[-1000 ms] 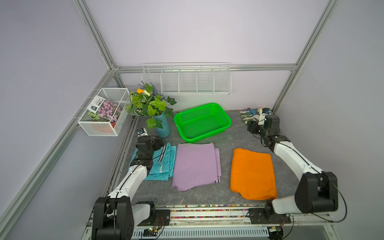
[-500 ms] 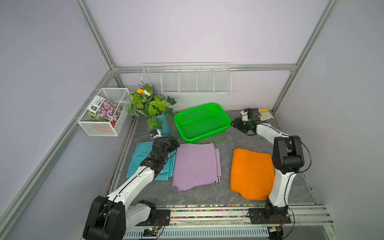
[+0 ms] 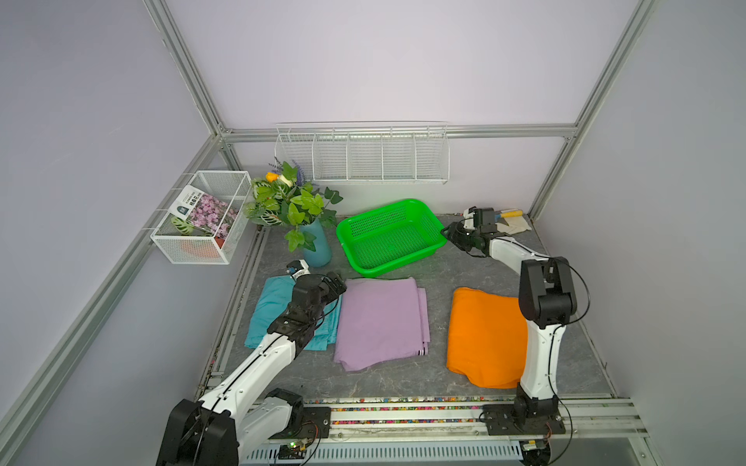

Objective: Put the folded long pants in the basket
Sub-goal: Adjust the basket at the center of the board, then pick up the long pant at the center of the board.

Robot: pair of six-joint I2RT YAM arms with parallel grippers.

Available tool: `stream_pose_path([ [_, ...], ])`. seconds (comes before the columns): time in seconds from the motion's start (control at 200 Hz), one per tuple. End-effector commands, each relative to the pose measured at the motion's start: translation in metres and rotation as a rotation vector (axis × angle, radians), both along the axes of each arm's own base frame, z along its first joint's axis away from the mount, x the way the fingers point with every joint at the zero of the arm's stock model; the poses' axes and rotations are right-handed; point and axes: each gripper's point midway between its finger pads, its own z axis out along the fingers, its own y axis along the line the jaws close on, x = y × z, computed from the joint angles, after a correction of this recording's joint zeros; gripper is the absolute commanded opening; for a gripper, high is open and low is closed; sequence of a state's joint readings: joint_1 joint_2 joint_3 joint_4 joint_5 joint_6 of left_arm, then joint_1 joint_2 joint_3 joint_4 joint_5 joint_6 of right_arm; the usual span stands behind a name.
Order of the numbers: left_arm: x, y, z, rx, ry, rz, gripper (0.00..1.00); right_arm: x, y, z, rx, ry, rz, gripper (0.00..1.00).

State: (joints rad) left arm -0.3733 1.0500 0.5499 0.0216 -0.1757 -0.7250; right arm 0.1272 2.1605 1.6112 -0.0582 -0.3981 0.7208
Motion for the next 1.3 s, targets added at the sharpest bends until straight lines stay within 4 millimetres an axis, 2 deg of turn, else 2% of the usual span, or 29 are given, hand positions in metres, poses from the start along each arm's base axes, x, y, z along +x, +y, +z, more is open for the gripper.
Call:
stream_pose_path([
  [0.0,-0.002,-0.001,0.001,0.008,0.004,-0.009,0.99,0.006,0.009,-0.006,0.025,0.024,-0.005,0.40],
  [0.055,-0.002,-0.001,0.002,0.007,0.004,-0.010,0.99,0.003,0.005,-0.013,0.023,0.043,-0.031,0.35],
  [0.175,-0.001,-0.001,0.003,0.005,0.002,-0.005,0.99,0.000,-0.005,-0.014,0.028,0.044,-0.097,0.25],
  [0.395,0.006,-0.009,0.013,-0.018,-0.014,-0.028,0.99,-0.017,-0.031,0.000,0.021,0.018,-0.220,0.21],
  [0.56,0.015,-0.026,0.024,-0.064,-0.020,-0.093,0.99,-0.057,-0.060,0.006,-0.013,0.024,-0.287,0.21],
  [0.745,0.026,-0.055,0.034,-0.105,-0.029,-0.217,0.99,-0.107,-0.072,0.001,-0.076,0.076,-0.298,0.22],
  [0.815,0.029,-0.069,0.038,-0.121,-0.027,-0.284,0.99,-0.119,-0.079,0.000,-0.093,0.073,-0.326,0.23],
  [0.95,0.025,-0.109,0.048,-0.141,-0.024,-0.476,0.99,-0.131,-0.084,-0.008,-0.121,0.092,-0.337,0.32],
  [1.1,0.001,-0.169,0.058,-0.121,-0.009,-0.799,0.99,-0.122,-0.082,-0.014,-0.107,0.085,-0.304,0.40],
  [1.18,-0.023,-0.202,0.058,-0.106,0.014,-0.993,0.98,-0.122,-0.087,-0.008,-0.122,0.075,-0.299,0.57],
  [1.19,-0.027,-0.205,0.056,-0.105,0.022,-1.017,0.98,-0.122,-0.088,-0.005,-0.127,0.070,-0.299,0.64],
  [1.2,-0.030,-0.210,0.056,-0.103,0.022,-1.039,0.98,-0.123,-0.089,-0.004,-0.133,0.068,-0.301,0.66],
  [1.205,-0.031,-0.211,0.054,-0.102,0.027,-1.049,0.98,-0.123,-0.090,-0.002,-0.137,0.065,-0.300,0.73],
  [1.215,-0.035,-0.216,0.054,-0.101,0.032,-1.075,0.98,-0.124,-0.092,-0.001,-0.145,0.063,-0.306,0.81],
  [1.22,-0.037,-0.218,0.054,-0.101,0.031,-1.085,0.98,-0.125,-0.093,-0.001,-0.150,0.065,-0.307,0.81],
  [1.23,-0.040,-0.221,0.052,-0.097,0.040,-1.107,0.98,-0.126,-0.095,0.001,-0.160,0.064,-0.312,0.97],
  [1.295,-0.060,-0.244,0.043,-0.065,0.076,-1.226,0.91,-0.140,-0.116,0.011,-0.235,0.092,-0.382,0.99],
])
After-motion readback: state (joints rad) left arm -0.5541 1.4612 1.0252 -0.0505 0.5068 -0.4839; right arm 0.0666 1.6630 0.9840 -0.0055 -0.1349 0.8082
